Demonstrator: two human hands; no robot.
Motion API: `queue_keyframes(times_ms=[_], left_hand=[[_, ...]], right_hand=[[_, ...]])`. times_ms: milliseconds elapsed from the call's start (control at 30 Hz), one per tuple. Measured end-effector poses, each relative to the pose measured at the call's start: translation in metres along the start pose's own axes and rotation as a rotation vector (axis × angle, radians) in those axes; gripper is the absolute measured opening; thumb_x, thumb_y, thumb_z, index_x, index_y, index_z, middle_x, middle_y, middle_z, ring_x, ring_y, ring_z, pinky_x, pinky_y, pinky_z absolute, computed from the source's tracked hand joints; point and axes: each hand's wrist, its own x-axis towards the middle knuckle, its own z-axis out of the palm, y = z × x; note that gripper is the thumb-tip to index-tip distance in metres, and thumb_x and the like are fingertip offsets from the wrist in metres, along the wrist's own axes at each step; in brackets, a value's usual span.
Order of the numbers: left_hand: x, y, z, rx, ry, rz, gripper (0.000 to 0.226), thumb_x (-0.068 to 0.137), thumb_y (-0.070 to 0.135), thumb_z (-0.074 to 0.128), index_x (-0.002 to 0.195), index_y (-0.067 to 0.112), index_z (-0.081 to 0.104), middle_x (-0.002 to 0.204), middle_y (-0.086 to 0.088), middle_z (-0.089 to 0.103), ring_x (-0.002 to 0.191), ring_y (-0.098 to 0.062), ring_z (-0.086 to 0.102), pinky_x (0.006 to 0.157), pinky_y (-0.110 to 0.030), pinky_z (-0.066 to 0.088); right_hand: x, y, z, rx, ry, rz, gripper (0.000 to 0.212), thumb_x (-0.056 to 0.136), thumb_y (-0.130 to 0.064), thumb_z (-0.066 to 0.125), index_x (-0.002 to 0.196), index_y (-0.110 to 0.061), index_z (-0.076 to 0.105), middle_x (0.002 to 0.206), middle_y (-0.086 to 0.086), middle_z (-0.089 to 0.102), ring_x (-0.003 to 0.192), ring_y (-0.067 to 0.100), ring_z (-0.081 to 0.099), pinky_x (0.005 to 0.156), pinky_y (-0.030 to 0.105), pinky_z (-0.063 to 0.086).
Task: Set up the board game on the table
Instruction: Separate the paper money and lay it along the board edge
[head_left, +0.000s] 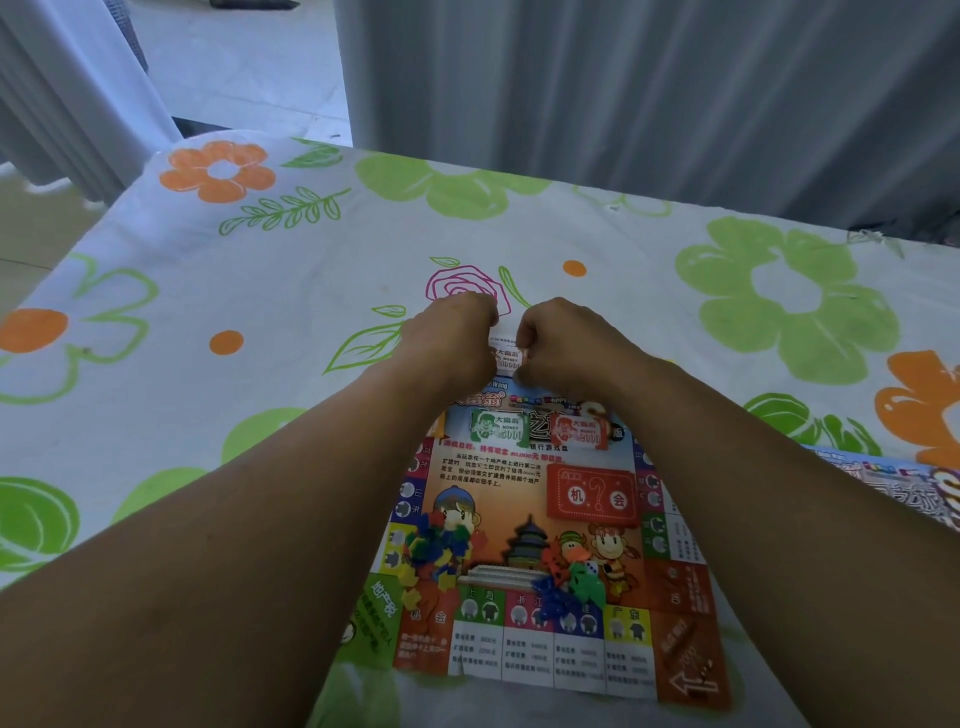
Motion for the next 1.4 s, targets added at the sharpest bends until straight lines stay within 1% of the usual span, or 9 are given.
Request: queue_keyframes(times_ms=[133, 267, 467, 733, 1000, 1133, 1267, 1333, 1400], left_hand=[[0.001, 0.0, 0.0, 0.01, -0.013, 0.002, 0.053, 0.08, 0.006, 0.067, 0.131, 0.018, 0.057, 0.124, -0.005, 0.064, 0.116, -0.029, 0.057, 0.098, -0.047, 0.049], [0.001, -0.002, 0.0, 0.015, -0.008, 0.008, 0.053, 0.08, 0.007, 0.068, 0.13, 0.019, 0.057, 0.124, -0.004, 0.064, 0.116, -0.028, 0.058, 0.099, -0.048, 0.048], [0.002, -0.003, 0.002, 0.014, -0.006, 0.007, 0.054, 0.08, 0.007, 0.069, 0.131, 0.019, 0.057, 0.126, -0.004, 0.064, 0.117, -0.028, 0.058, 0.101, -0.048, 0.047], [0.003, -0.005, 0.002, 0.021, -0.004, 0.008, 0.055, 0.08, 0.009, 0.07, 0.132, 0.02, 0.056, 0.127, -0.002, 0.064, 0.119, -0.027, 0.057, 0.102, -0.049, 0.046], [0.003, -0.005, 0.002, 0.061, 0.003, 0.019, 0.056, 0.081, 0.012, 0.072, 0.134, 0.021, 0.056, 0.13, -0.001, 0.063, 0.121, -0.026, 0.056, 0.103, -0.049, 0.045], [0.003, -0.005, 0.001, 0.063, 0.003, 0.022, 0.056, 0.08, 0.012, 0.071, 0.133, 0.022, 0.056, 0.129, -0.001, 0.063, 0.122, -0.027, 0.054, 0.103, -0.049, 0.044], [0.001, -0.004, -0.002, 0.007, 0.026, 0.022, 0.056, 0.079, 0.011, 0.071, 0.132, 0.022, 0.057, 0.126, -0.002, 0.065, 0.12, -0.027, 0.055, 0.101, -0.048, 0.045], [0.0, -0.003, -0.008, -0.086, 0.053, -0.003, 0.059, 0.077, 0.009, 0.071, 0.132, 0.023, 0.057, 0.125, 0.001, 0.066, 0.118, -0.025, 0.058, 0.1, -0.047, 0.048], [-0.003, -0.003, -0.016, -0.206, 0.086, -0.051, 0.066, 0.073, 0.003, 0.068, 0.134, 0.025, 0.055, 0.121, 0.006, 0.066, 0.114, -0.023, 0.059, 0.099, -0.047, 0.05]], right_hand=[[-0.002, 0.0, -0.002, -0.012, -0.008, -0.006, 0.029, 0.073, -0.017, 0.078, 0.099, -0.01, 0.068, 0.095, 0.011, 0.069, 0.084, 0.028, 0.066, 0.08, 0.047, 0.058], [-0.004, 0.0, -0.004, -0.031, -0.038, -0.022, 0.04, 0.073, -0.023, 0.08, 0.108, -0.016, 0.061, 0.099, 0.005, 0.065, 0.087, 0.026, 0.063, 0.081, 0.044, 0.056], [-0.004, 0.001, -0.003, -0.039, -0.019, -0.038, 0.035, 0.076, -0.023, 0.078, 0.107, -0.02, 0.061, 0.101, 0.003, 0.064, 0.089, 0.024, 0.061, 0.08, 0.042, 0.056], [-0.003, 0.002, -0.002, -0.035, -0.016, -0.041, 0.037, 0.078, -0.023, 0.078, 0.111, -0.021, 0.061, 0.104, 0.003, 0.064, 0.091, 0.024, 0.061, 0.081, 0.042, 0.056], [-0.006, 0.001, -0.004, -0.045, -0.021, -0.051, 0.033, 0.08, -0.022, 0.076, 0.11, -0.019, 0.061, 0.102, 0.003, 0.064, 0.09, 0.024, 0.062, 0.08, 0.041, 0.055], [-0.006, 0.001, -0.003, -0.059, -0.027, -0.048, 0.033, 0.08, -0.022, 0.075, 0.109, -0.017, 0.06, 0.102, 0.005, 0.064, 0.089, 0.025, 0.062, 0.082, 0.044, 0.055], [-0.005, 0.004, -0.01, 0.006, -0.008, -0.059, 0.043, 0.079, -0.027, 0.075, 0.118, -0.02, 0.058, 0.109, -0.002, 0.058, 0.095, 0.023, 0.059, 0.083, 0.04, 0.053], [-0.004, 0.009, -0.019, 0.098, 0.044, -0.059, 0.04, 0.081, -0.026, 0.074, 0.118, -0.02, 0.059, 0.111, 0.0, 0.06, 0.097, 0.023, 0.06, 0.083, 0.037, 0.05], [-0.003, 0.017, -0.029, 0.192, 0.096, -0.034, 0.029, 0.085, -0.021, 0.07, 0.113, -0.02, 0.062, 0.111, 0.003, 0.063, 0.098, 0.023, 0.062, 0.082, 0.035, 0.049]])
